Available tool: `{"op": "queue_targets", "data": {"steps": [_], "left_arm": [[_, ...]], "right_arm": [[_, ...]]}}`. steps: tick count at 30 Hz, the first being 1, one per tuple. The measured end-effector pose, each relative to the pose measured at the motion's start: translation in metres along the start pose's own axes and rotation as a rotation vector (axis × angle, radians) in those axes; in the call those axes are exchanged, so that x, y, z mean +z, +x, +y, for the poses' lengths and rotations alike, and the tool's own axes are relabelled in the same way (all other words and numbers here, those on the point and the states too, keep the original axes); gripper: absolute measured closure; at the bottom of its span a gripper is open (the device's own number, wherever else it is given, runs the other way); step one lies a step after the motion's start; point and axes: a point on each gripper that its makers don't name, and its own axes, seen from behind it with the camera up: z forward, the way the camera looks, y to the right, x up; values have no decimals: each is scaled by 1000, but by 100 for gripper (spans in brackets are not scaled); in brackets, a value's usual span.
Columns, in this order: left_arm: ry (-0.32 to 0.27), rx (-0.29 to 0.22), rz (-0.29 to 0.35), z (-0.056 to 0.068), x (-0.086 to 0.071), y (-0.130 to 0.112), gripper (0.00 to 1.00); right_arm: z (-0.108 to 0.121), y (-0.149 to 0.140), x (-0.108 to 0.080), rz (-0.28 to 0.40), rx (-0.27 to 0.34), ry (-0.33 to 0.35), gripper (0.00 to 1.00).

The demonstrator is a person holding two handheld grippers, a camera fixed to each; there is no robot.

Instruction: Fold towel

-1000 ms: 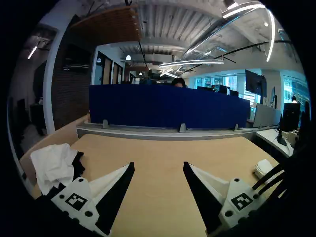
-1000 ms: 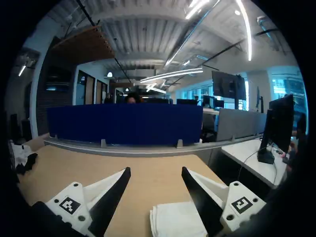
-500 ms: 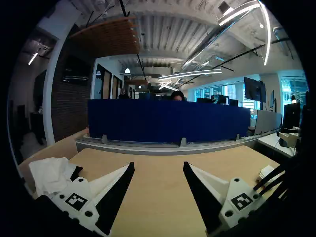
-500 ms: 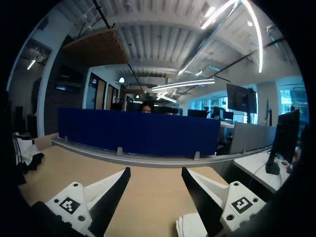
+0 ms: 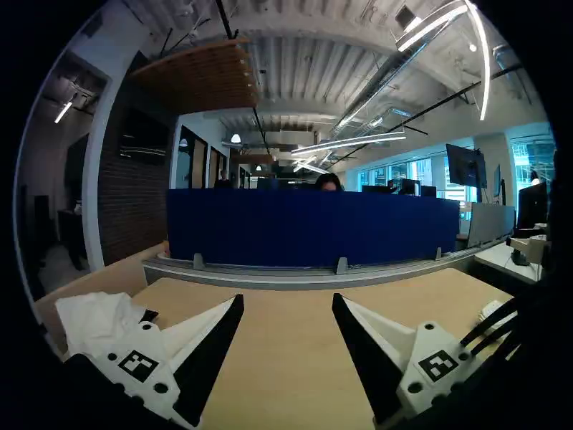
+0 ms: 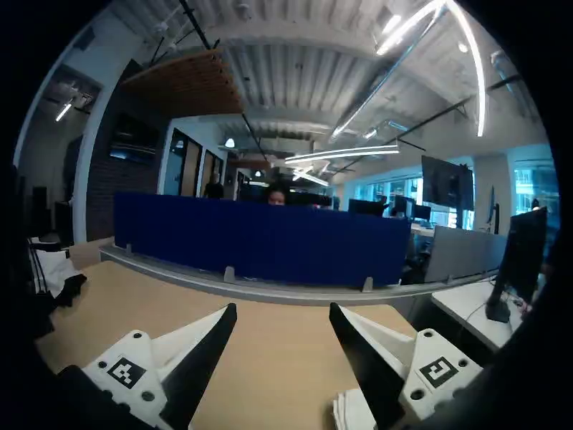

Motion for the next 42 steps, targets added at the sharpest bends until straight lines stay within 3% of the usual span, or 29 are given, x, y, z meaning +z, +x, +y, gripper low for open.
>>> {"op": "queue_targets", "data": {"steps": [12, 29, 35, 42], "left_arm": [[-2, 80, 16, -1, 0, -24, 8], [34, 71, 61, -34, 3, -88, 9], [38, 54, 65, -39, 4, -114, 9], [49, 79, 67, -43, 1, -131, 9]], "right_arm": [[-15, -4, -2, -16, 3, 17, 0], [-36, -18, 16, -12, 0, 24, 0], [-46, -31, 20, -7, -3, 33, 0], [-52, -46, 23, -17, -16, 39, 0]]}}
